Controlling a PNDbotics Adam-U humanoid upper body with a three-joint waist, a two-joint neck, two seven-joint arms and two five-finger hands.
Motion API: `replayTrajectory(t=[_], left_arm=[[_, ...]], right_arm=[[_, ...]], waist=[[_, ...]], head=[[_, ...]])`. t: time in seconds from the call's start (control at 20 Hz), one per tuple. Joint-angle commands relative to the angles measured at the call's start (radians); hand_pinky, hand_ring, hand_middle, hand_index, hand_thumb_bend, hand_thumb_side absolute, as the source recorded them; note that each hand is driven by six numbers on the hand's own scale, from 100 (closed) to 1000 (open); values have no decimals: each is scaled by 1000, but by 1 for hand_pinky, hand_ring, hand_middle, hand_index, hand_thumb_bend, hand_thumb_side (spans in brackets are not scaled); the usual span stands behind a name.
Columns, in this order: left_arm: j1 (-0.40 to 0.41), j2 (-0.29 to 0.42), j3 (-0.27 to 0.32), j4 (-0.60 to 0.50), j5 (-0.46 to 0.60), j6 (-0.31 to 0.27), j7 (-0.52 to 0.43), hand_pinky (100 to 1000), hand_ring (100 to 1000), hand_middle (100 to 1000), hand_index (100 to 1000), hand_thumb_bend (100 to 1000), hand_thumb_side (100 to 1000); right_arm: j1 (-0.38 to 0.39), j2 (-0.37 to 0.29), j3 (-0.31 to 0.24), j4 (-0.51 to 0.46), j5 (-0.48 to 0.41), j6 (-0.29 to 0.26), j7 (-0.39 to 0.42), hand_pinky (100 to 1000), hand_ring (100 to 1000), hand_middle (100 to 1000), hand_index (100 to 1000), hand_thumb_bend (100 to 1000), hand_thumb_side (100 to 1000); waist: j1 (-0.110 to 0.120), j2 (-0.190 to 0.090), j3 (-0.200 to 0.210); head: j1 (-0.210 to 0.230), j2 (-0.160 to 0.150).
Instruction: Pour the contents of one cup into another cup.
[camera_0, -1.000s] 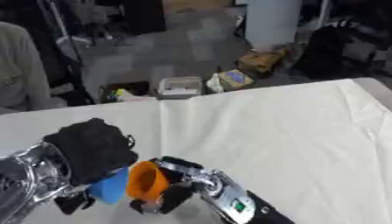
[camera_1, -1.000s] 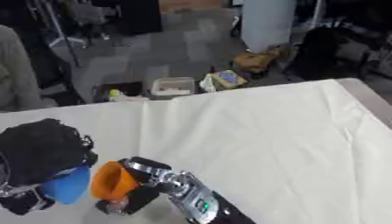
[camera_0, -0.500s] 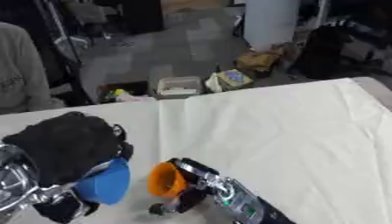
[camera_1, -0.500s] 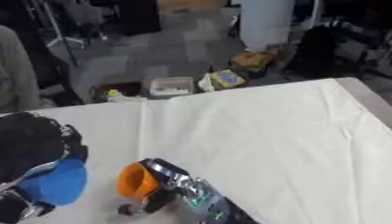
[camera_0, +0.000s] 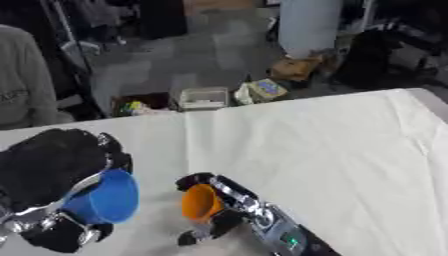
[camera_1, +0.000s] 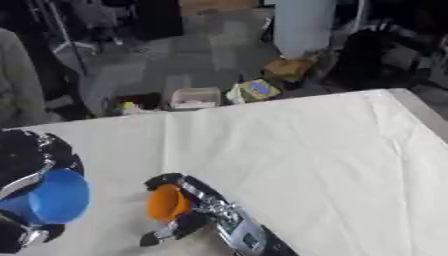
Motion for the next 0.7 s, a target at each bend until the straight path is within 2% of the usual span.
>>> replayTrajectory(t=[0.05,0.1,0.15,0.3,0.4,0.5,0.6,0.7], left_arm=[[3,24,32,-18,25,23,40,100,100,197,646,277,100],[8,24,37,-18,40,34,53,100,100,196,644,276,100],[13,24,39,-18,57,46,63,100,100,191,637,270,100],[31,35,41,-18,167,119,97,100,100,189,633,265,100],[49,40,47,-18,222,175,134,100,100,194,624,262,100],[78,37,56,-17,294,252,204,100,100,217,618,264,100],[101,32,62,-9,389,312,313,111,100,222,614,267,100],[115,26,65,16,486,334,451,243,100,262,615,284,100]], right_arm=[[-20,-27,-26,-37,-14,6,-25,683,779,734,837,813,303],[-22,-30,-32,-46,-33,15,-25,653,757,717,828,801,284],[-23,-33,-36,-54,-52,25,-21,601,714,696,814,727,204],[-29,-42,-54,-80,-117,60,-7,598,719,700,814,714,200],[-29,-48,-65,-89,-135,77,-11,610,728,707,820,714,233],[-25,-53,-78,-84,-131,92,-30,613,731,708,824,701,301],[-18,-55,-88,-74,-122,102,-57,615,731,706,824,704,324],[-13,-53,-95,-68,-118,107,-79,617,729,702,823,705,335]], waist=[[-5,-15,1],[-6,-15,2],[-7,-15,2],[-8,-17,4],[-9,-18,5],[-11,-18,4],[-15,-17,0],[-22,-15,-6]], head=[[-3,-10],[-3,-11],[-4,-10],[-4,-10],[-5,-12],[-5,-14],[-1,-15],[9,-15]])
